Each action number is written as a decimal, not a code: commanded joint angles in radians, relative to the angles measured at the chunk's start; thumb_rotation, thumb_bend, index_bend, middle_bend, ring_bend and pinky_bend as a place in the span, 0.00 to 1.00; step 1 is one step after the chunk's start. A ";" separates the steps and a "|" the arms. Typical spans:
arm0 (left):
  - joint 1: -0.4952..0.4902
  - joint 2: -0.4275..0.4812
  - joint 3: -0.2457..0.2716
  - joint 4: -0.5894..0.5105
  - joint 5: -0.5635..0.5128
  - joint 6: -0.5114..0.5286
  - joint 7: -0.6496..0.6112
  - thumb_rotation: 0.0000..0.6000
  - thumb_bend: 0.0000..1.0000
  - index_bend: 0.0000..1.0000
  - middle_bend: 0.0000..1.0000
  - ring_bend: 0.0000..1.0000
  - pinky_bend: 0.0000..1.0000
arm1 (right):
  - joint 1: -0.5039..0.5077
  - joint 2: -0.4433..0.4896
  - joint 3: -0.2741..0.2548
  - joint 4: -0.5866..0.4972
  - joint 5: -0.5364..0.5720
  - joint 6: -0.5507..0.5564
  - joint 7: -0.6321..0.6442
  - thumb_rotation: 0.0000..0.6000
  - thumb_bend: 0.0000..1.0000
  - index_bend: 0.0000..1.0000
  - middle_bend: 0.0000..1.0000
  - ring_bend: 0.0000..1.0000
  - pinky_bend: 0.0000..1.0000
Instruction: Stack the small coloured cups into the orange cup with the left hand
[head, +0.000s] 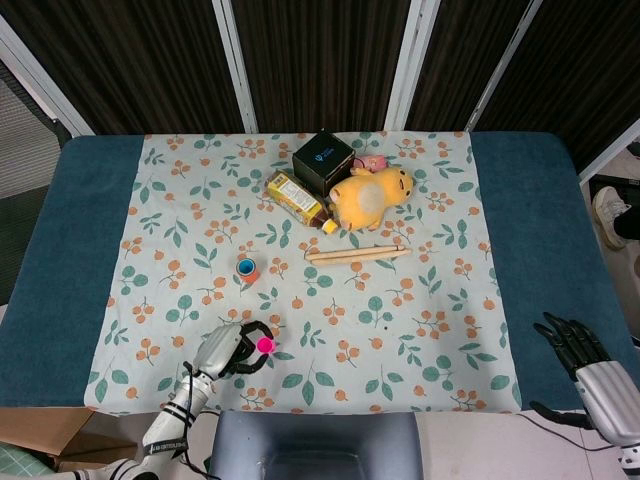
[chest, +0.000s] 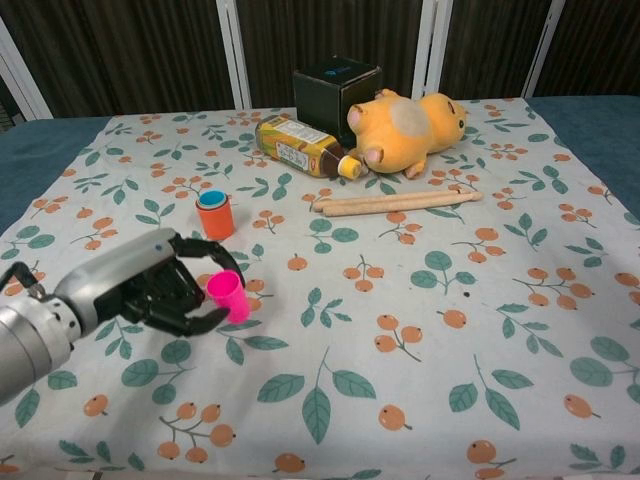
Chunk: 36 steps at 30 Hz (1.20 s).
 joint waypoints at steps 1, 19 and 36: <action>-0.021 0.003 -0.086 0.008 -0.004 0.041 -0.035 1.00 0.40 0.59 1.00 1.00 1.00 | 0.001 -0.001 0.000 0.000 0.000 -0.002 -0.001 1.00 0.12 0.00 0.00 0.00 0.00; -0.211 -0.136 -0.284 0.337 -0.187 -0.023 0.034 1.00 0.38 0.59 1.00 1.00 1.00 | 0.001 0.001 0.021 -0.006 0.054 -0.019 -0.009 1.00 0.12 0.00 0.00 0.00 0.00; -0.216 -0.132 -0.265 0.423 -0.217 -0.053 -0.010 1.00 0.37 0.59 1.00 1.00 1.00 | -0.004 -0.001 0.023 -0.006 0.053 -0.016 -0.013 1.00 0.12 0.00 0.00 0.00 0.00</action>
